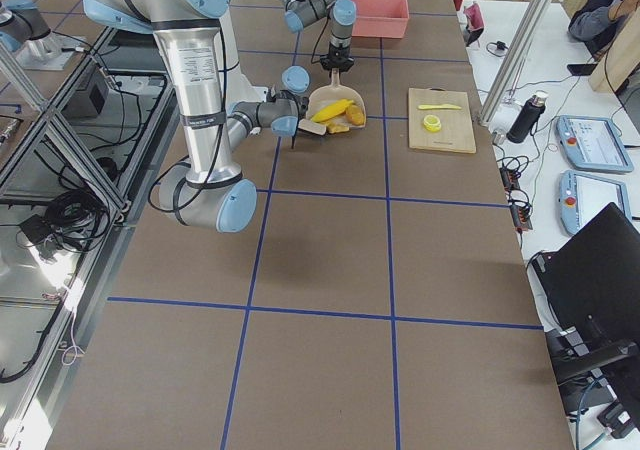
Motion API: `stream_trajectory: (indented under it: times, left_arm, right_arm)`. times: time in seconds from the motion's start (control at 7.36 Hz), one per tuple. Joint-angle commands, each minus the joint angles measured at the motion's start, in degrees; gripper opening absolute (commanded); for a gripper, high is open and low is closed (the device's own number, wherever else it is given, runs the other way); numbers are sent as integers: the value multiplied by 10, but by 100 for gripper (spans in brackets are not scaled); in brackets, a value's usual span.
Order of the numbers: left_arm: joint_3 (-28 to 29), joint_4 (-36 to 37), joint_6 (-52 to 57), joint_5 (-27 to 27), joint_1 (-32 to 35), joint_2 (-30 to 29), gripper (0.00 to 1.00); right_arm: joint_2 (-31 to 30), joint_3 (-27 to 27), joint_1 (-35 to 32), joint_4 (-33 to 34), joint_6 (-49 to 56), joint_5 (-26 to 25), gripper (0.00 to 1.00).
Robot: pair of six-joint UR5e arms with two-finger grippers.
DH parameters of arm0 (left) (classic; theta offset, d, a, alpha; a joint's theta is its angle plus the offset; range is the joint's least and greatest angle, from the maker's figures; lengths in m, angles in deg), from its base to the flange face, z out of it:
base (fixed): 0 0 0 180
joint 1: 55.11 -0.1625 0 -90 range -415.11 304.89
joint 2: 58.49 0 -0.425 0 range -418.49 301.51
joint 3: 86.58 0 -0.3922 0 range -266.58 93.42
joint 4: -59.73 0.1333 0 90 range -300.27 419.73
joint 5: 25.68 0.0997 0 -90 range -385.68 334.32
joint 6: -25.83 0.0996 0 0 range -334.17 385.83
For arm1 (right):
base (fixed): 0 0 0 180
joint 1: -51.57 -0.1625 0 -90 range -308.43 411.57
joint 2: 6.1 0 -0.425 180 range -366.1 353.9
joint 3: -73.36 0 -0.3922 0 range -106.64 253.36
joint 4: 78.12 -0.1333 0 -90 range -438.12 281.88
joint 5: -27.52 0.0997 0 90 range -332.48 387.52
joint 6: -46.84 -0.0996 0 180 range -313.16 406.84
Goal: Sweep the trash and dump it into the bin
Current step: 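Sweep the brush again toward the dustpan with the right gripper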
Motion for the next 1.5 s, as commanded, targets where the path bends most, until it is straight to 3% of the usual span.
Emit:
stream_trajectory:
  times: [0.0,0.68,1.09,1.36]
  left_arm:
    - [-1,9,8,0,2,0,0]
    - [0,15,11,1,2,0,0]
    - [-5,15,11,1,5,0,0]
    - [-6,14,11,0,6,0,0]
  right_arm:
    - [22,9,-10,0,2,1,0]
    - [90,70,-19,-2,31,2,0]
    - [105,70,-25,0,30,5,0]
    - [103,70,-49,3,28,40,0]
